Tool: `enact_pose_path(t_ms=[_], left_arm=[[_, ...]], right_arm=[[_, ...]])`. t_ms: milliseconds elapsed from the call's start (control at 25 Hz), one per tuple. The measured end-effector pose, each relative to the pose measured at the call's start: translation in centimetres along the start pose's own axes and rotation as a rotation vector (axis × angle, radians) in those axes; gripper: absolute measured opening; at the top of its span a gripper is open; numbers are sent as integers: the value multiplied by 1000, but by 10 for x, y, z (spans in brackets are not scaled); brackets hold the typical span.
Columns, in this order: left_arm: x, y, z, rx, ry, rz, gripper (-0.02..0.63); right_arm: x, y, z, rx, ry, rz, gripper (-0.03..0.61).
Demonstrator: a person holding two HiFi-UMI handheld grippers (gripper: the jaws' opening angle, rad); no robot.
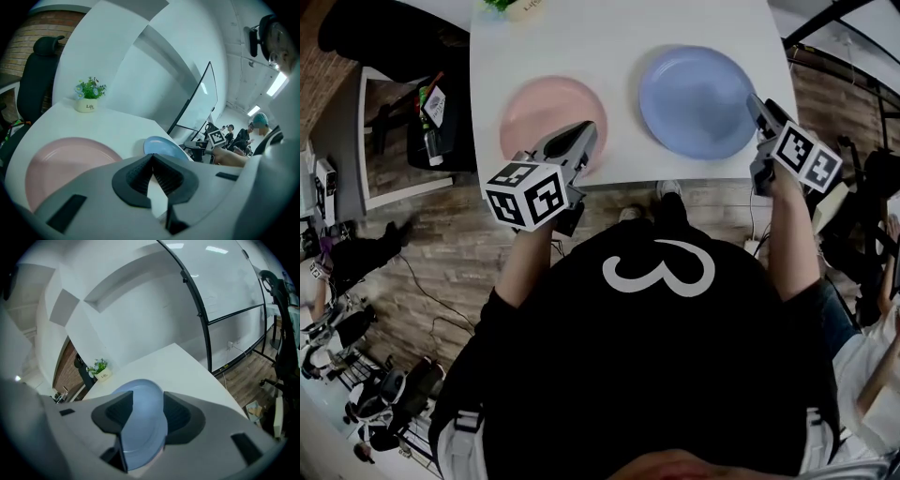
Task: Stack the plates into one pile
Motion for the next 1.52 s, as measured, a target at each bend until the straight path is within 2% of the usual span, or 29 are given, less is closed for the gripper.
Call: enact_pose_path(t_ms=[200,320,480,680,840,1040,1240,1400,1520], left_arm=[[7,5,29,3,-3,-16,15],[8,12,48,8,-7,-17,15],[4,26,72,19,-23,-6,15],[-4,37,101,33,-47,15,15],[-18,46,127,46,-56,23,15],[-33,67,161,74,-66,50,15],[-41,79,172,96,-74,70,15],[-44,88,179,113,-83,80,15],[-48,94,183,122,-76,88,15]], right_arm=[[0,50,9,110,-41,-17,206],[-8,85,11,178,-36,-5,142],[-30,133,11,274,4,4,81],[-59,176,13,334,73,41,75],[-84,199,15,357,97,55,75],[-120,233,10,397,154,13,88],[-141,246,-3,358,194,38,152],[-158,255,-17,360,215,-3,175],[-166,260,-29,342,228,6,189]])
Point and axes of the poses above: the fingertips, and each gripper's own axes: z backward along the fingers, y to its left, x out of its top, the point moved 6 cm from there along z, backward along the fingers, and after that the axes turned 10 degrees about -y, right-handed, at the moved point
